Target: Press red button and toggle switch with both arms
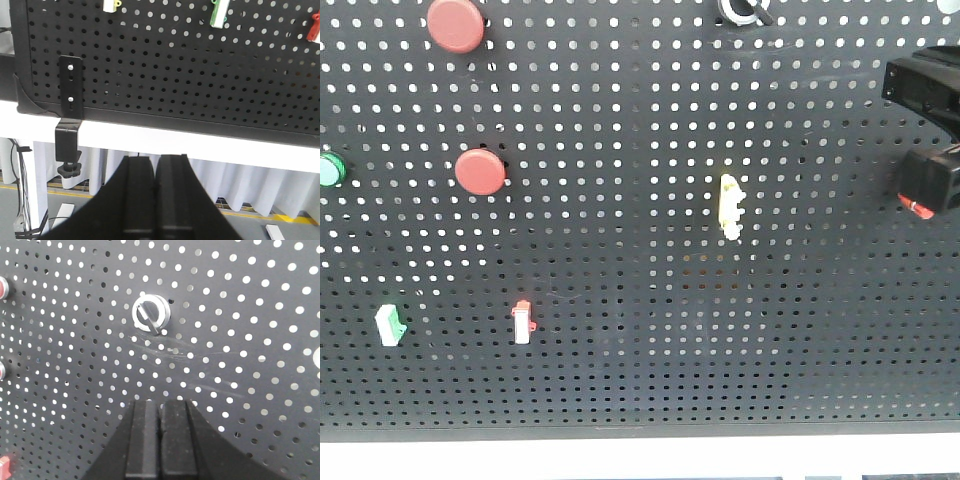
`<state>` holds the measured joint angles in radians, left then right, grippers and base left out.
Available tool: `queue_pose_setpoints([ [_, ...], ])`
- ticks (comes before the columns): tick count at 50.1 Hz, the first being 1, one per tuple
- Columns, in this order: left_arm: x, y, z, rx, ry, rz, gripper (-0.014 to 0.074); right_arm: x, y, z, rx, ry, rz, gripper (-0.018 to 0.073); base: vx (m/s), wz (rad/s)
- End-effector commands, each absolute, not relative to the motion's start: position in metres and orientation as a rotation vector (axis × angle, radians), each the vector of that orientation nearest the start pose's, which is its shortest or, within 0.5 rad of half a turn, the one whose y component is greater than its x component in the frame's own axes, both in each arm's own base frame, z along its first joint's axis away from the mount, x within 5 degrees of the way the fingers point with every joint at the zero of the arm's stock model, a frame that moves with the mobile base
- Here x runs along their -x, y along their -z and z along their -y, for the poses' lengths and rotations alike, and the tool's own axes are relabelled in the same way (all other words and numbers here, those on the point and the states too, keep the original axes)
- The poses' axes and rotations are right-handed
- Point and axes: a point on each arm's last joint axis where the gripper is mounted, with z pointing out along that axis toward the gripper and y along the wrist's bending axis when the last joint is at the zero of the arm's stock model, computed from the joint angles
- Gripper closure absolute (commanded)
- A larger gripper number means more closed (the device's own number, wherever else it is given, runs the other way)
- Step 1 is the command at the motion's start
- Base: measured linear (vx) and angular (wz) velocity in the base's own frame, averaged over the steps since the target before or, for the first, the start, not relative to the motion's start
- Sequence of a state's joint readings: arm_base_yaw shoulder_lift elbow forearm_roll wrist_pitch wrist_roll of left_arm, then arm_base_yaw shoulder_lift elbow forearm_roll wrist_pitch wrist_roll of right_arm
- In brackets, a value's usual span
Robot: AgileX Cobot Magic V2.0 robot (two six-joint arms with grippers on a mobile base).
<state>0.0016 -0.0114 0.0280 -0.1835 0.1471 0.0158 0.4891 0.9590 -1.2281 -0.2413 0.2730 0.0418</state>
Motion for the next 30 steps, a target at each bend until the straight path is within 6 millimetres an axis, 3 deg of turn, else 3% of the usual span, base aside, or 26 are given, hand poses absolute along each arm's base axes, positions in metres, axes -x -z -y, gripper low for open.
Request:
queue_pose_setpoints([
  [1,-0.057,-0.188,0.001,0.140,0.155,-1.578,0.0594,-0.147,-0.504,-0.072,0.406,-0.229,-1.311,0.0559,0.00,0.00],
  [5,-0.057,-0.188,0.001,0.140,0.155,-1.578,0.0594,-0.129,-0.489,-0.058,0.374,-0.219,-1.320,0.0559,0.00,0.00],
  [12,-0.057,-0.188,0.001,0.139,0.154,-1.578,0.0594,-0.095,-0.441,-0.026,0.279,-0.105,-1.323,0.0559,0.00,0.00],
  [22,-0.057,-0.188,0.001,0.139,0.154,-1.578,0.0594,-0.057,-0.343,-0.002,0.107,0.062,-1.387,0.0559,0.00,0.00],
  [30,-0.057,-0.188,0.001,0.139,0.154,-1.578,0.0594,-0.049,-0.261,0.003,-0.012,0.078,-1.464,0.0559,0.00,0.00],
])
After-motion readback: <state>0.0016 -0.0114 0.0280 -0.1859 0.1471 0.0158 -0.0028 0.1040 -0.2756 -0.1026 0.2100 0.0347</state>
